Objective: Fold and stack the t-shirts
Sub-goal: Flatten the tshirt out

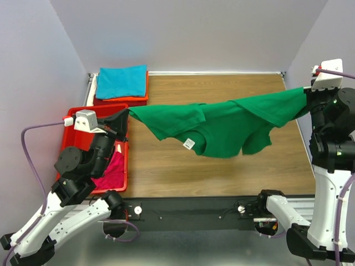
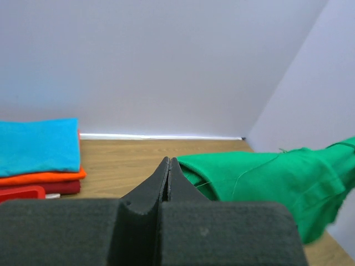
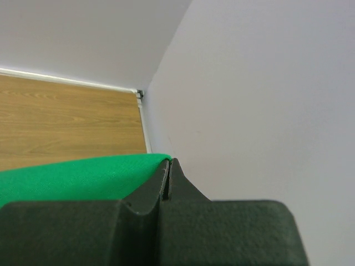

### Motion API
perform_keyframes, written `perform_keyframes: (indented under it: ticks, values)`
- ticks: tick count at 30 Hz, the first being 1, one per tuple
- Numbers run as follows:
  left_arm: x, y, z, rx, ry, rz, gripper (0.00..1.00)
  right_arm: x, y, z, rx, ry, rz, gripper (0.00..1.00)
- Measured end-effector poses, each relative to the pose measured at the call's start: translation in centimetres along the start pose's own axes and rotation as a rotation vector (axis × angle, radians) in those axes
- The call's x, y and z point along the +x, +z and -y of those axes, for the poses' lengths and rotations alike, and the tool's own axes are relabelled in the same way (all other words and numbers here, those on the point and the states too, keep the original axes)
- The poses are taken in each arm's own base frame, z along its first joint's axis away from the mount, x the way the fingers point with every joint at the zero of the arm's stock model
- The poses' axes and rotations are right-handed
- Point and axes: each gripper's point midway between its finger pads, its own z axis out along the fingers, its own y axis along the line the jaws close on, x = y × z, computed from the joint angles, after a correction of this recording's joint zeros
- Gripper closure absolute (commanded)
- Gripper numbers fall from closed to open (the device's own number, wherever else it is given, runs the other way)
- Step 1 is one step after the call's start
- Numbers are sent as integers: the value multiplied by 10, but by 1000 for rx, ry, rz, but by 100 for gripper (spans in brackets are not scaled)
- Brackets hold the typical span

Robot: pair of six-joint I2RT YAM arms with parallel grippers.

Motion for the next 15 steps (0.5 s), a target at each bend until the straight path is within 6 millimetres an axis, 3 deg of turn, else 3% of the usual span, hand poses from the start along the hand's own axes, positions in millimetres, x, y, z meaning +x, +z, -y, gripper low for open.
perform_keyframes:
  ticks: [9, 15]
  values:
    - [22, 13, -10, -69, 88, -49, 100, 20, 9, -7, 0, 30, -59, 99]
    - [3, 8, -12, -59, 136, 4, 100, 16, 8, -32, -125, 102, -32, 99]
